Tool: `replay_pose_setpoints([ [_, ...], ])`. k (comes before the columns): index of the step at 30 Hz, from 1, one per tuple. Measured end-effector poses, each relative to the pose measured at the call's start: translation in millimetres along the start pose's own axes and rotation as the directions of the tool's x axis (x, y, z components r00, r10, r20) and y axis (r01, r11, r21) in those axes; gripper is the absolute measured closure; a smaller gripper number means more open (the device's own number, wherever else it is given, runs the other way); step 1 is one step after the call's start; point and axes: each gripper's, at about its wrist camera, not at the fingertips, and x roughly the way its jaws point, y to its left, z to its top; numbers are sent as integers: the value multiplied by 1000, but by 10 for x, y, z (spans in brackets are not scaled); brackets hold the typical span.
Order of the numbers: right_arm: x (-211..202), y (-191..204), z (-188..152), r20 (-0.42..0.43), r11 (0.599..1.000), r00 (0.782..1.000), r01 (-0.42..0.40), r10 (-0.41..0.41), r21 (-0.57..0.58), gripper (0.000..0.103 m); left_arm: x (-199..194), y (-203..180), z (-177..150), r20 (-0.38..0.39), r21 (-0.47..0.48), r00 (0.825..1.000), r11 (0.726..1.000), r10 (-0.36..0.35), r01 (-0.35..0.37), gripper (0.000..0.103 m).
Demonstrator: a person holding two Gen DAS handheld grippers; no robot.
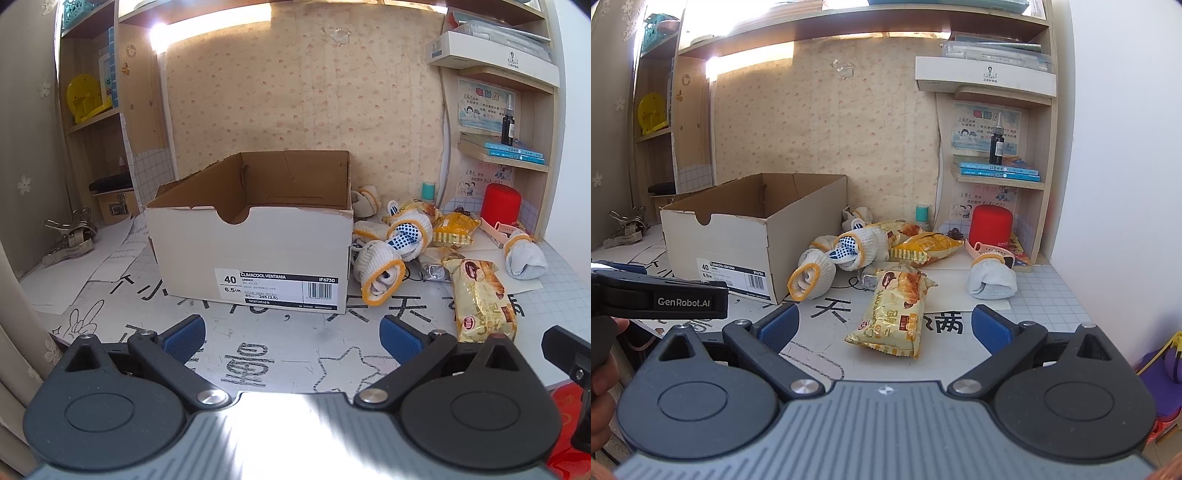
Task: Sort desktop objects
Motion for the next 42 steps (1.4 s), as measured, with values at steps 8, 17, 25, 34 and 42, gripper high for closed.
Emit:
replay_pose_setpoints([
  [8,-1,18,-8,-2,1000,1000,-1,1,-1,6,2,-8,-6,-1,1,1000,1000,1,-1,0],
  [17,14,19,-28,-7,1000,1000,-2,2,-1,6,2,-14,-12,-1,2,1000,1000,1,-1,0],
  [25,22,14,-31,-8,1000,1000,-3,3,0,6,6,-26,-12,-1,3,1000,1000,1,-1,0],
  [34,35,8,-41,-9,1000,1000,-6,6,1,6,5,-30,-13,0,4,1000,1000,1,-1,0],
  [42,38,-2,-45,-12,1000,1000,-11,11,2,6,7,-33,-16,1,7,1000,1000,-1,1,0],
])
